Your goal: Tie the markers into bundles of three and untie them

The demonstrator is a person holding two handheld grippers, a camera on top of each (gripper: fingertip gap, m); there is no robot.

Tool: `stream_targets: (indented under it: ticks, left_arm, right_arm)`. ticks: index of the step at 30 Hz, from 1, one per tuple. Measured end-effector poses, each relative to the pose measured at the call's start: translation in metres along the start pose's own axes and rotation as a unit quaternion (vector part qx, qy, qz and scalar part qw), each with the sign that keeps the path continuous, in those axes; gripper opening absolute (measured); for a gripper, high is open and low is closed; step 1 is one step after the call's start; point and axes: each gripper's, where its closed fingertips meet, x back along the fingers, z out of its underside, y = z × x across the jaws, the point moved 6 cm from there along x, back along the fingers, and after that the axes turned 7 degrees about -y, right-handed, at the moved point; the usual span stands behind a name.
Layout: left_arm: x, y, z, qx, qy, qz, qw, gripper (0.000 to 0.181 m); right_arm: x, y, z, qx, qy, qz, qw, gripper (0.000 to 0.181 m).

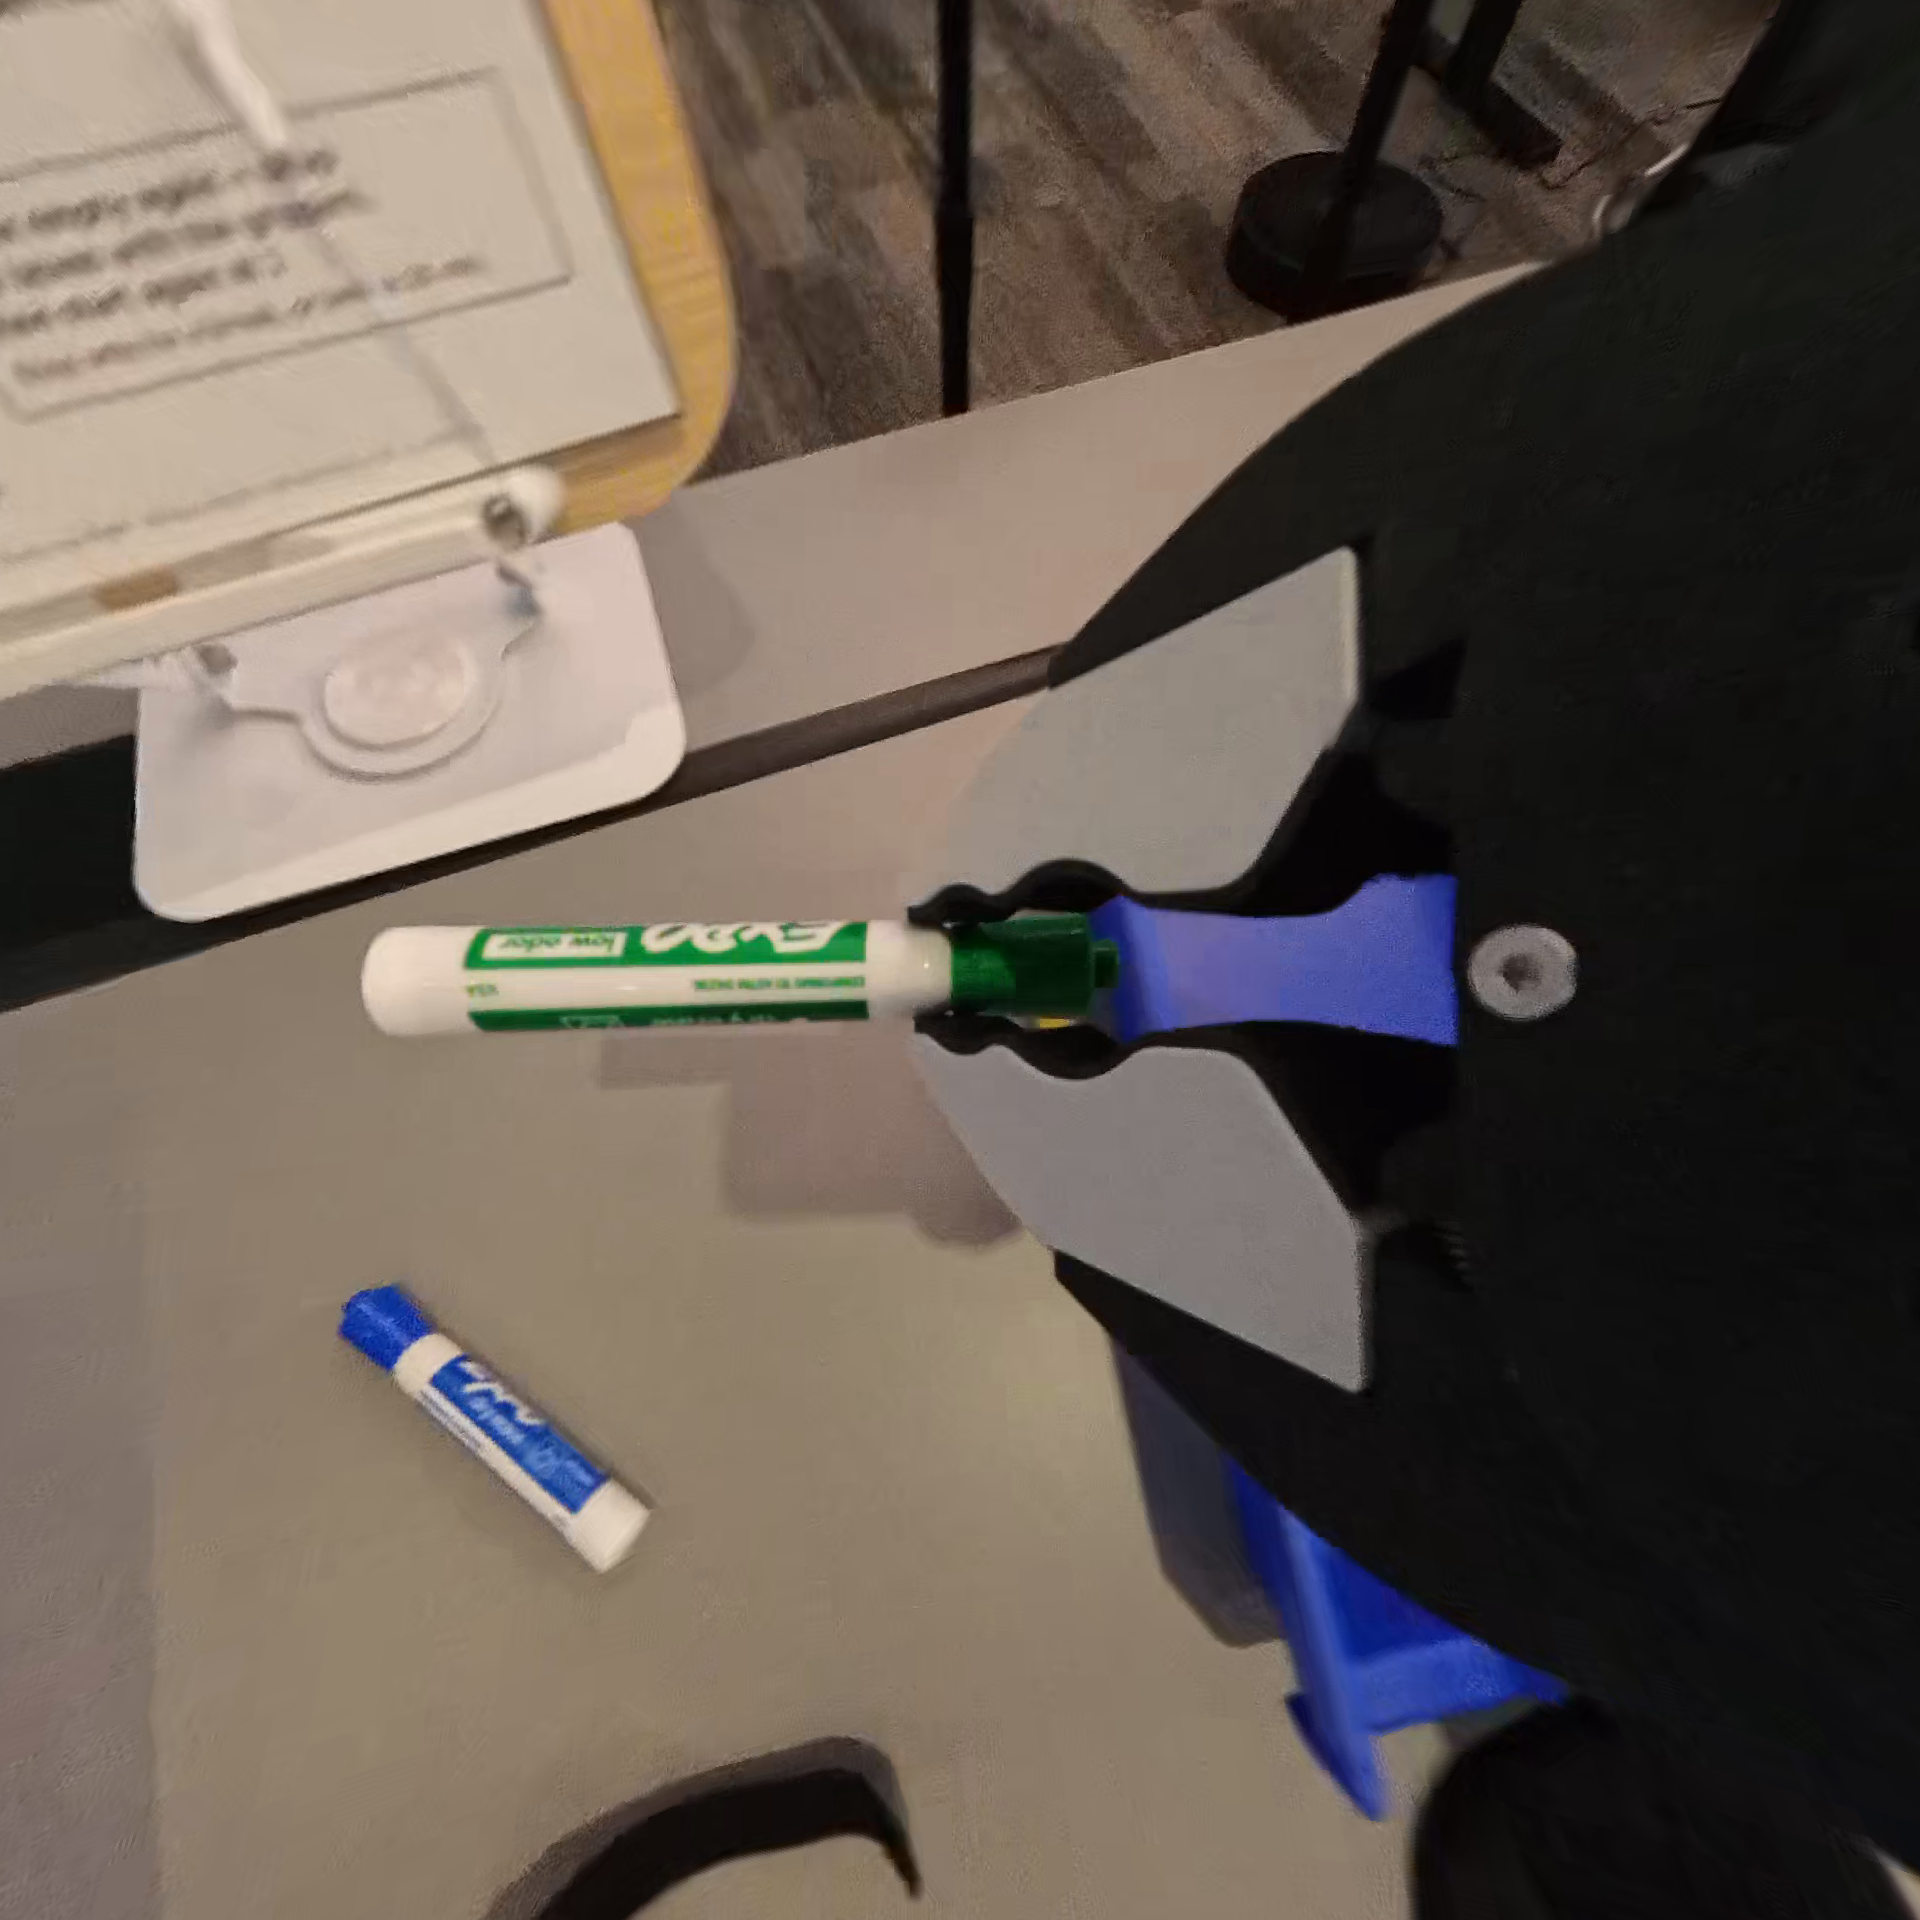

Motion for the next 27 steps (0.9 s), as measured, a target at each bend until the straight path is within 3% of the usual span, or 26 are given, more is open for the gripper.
stream_targets:
  ticks: [2,4,7,9,17,27]
  left_arm:
    - [0.000,-0.001,-0.001,-0.006,-0.002,-0.002,1.000,0.001]
    - [0.000,-0.002,-0.002,-0.011,-0.005,-0.003,1.000,0.001]
    - [0.000,-0.002,-0.001,-0.015,-0.006,-0.004,1.000,0.001]
    - [0.000,-0.002,-0.001,-0.016,-0.004,-0.007,1.000,0.001]
    - [-0.007,0.000,0.005,-0.039,0.017,-0.025,0.999,0.001]
    - [-0.011,0.000,0.008,-0.041,0.033,-0.025,0.998,0.001]
  right_arm:
    - [0.046,-0.012,0.035,-0.018,0.006,0.016,1.000,0.018]
    - [0.065,-0.023,0.082,-0.047,0.054,0.025,0.997,0.018]
    - [0.059,-0.025,0.146,-0.068,0.167,0.019,0.983,0.019]
    - [0.050,-0.019,0.170,-0.047,0.213,0.009,0.976,0.019]
    - [0.020,-0.035,0.211,0.026,0.292,0.016,0.956,0.020]
    - [0.010,-0.071,0.229,0.114,0.308,0.067,0.942,0.020]
